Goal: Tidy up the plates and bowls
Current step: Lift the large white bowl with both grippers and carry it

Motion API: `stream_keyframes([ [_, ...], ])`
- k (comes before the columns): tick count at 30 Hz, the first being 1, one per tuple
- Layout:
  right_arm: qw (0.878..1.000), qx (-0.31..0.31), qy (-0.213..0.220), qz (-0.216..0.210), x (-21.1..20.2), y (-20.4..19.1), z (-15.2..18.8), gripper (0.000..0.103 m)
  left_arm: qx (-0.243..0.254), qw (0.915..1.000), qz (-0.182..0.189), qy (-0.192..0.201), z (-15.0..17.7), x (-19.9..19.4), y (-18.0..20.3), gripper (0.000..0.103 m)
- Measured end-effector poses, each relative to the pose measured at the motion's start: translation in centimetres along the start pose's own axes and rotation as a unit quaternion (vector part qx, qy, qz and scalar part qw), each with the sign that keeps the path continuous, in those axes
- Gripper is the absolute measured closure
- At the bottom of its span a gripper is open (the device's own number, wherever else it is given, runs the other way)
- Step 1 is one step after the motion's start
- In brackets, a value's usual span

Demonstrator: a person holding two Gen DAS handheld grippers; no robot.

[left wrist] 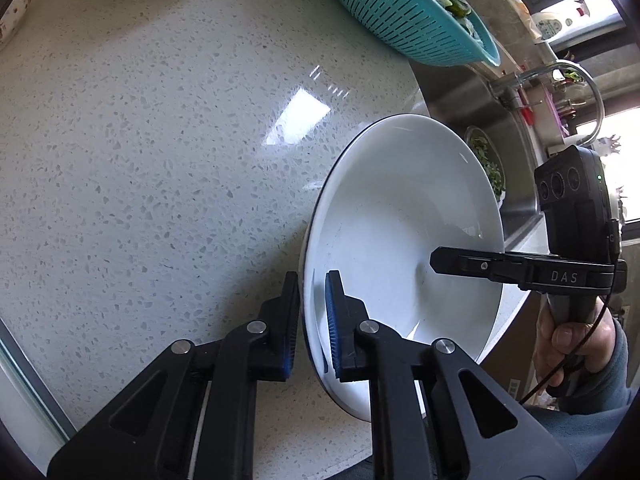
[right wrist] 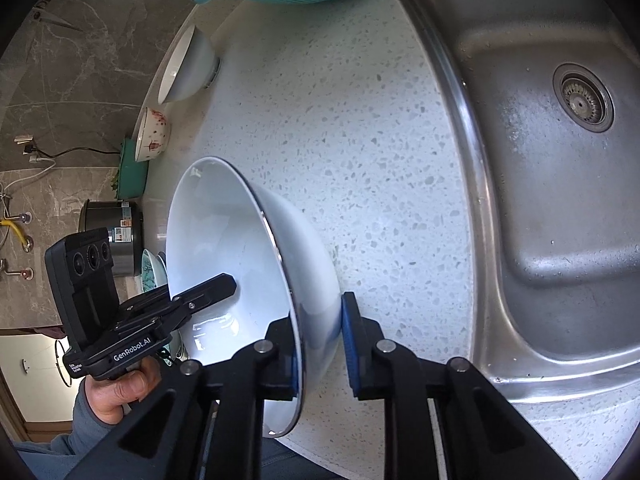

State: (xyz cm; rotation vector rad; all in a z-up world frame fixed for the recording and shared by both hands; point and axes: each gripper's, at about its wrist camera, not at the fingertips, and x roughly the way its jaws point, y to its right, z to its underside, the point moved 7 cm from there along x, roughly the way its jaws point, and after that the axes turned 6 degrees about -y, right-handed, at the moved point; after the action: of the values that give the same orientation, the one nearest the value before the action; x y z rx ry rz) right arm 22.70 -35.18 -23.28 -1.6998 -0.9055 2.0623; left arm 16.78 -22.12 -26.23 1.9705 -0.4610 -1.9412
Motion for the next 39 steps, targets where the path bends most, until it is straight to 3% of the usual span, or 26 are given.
stream_keyframes([
  [9, 1.000, -0.026, -0.001, -0.002, -0.6, -3.7, -1.6, 0.083, -0.017, 0.9997, 0.012, 0.016, -0.5, -4.0, -1.6, 0.092],
  [20, 0.997, -0.074, -0.022, -0.002, 2.9, -10.1, -5.3, 0.082, -0.042, 0.9984, -0.014, 0.035, -2.7, -9.2, -8.8, 0.092],
  [29, 0.997, -0.065, -0.036, 0.005, 5.7, -10.9, -8.3, 0.081, -0.057, 0.9980, -0.019, 0.017, -4.6, -8.5, -13.5, 0.092],
  [39, 0.998, -0.049, -0.045, 0.013, 7.1, -10.1, -9.0, 0.081, -0.065, 0.9977, -0.021, 0.001, -4.8, -7.5, -16.4, 0.092],
])
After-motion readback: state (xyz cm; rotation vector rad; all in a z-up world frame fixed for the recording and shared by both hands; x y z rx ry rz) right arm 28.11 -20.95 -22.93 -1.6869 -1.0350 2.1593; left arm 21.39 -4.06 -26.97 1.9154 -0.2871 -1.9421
